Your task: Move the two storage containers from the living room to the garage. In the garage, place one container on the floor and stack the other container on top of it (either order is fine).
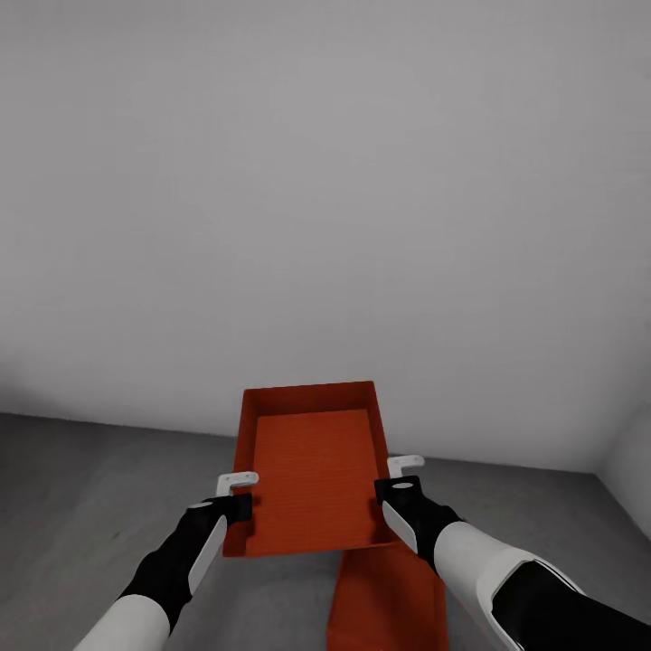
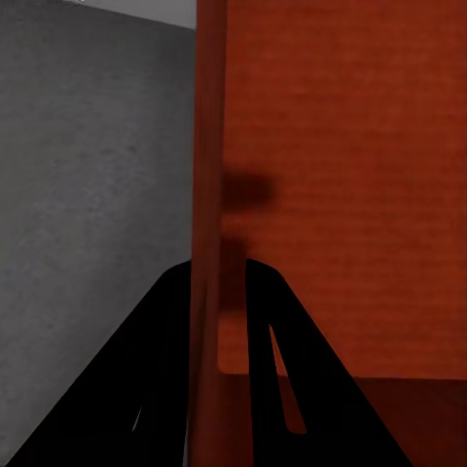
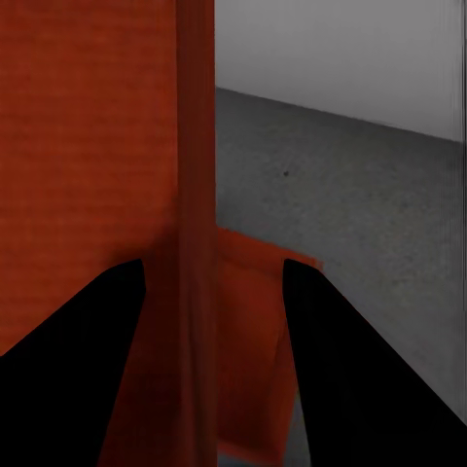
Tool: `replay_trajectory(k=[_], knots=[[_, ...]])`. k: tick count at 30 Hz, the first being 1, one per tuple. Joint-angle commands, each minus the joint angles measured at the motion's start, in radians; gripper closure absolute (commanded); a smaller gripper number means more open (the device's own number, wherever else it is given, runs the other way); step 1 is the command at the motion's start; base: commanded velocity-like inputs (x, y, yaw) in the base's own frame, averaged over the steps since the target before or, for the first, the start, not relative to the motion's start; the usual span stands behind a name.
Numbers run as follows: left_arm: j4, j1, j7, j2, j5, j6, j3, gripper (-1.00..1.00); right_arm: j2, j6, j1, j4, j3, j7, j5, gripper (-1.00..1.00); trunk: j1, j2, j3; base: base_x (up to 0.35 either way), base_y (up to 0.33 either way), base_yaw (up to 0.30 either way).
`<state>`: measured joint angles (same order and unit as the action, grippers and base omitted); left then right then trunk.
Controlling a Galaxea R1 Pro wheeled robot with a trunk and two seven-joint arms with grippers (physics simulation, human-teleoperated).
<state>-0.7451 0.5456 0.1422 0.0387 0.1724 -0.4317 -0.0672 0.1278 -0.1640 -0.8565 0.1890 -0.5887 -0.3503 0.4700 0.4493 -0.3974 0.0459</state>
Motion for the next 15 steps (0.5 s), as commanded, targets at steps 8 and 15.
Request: replay_trajectory(k=[8,15], knots=[[-0.003,0.001,0.025,-0.009,-0.059,0.024,-0.004,1.00,0.000,-0.005,-0.001,0.000,-0.022,0.019,0.042,1.00,0.001,-0.003,0.003,0.000,0.000,-0.237],[-0.003,0.000,0.025,-0.009,-0.059,0.024,-0.005,1.00,0.000,-0.005,-0.001,0.000,-0.022,0.019,0.042,1.00,0.001,-0.003,0.003,0.000,0.000,-0.243]])
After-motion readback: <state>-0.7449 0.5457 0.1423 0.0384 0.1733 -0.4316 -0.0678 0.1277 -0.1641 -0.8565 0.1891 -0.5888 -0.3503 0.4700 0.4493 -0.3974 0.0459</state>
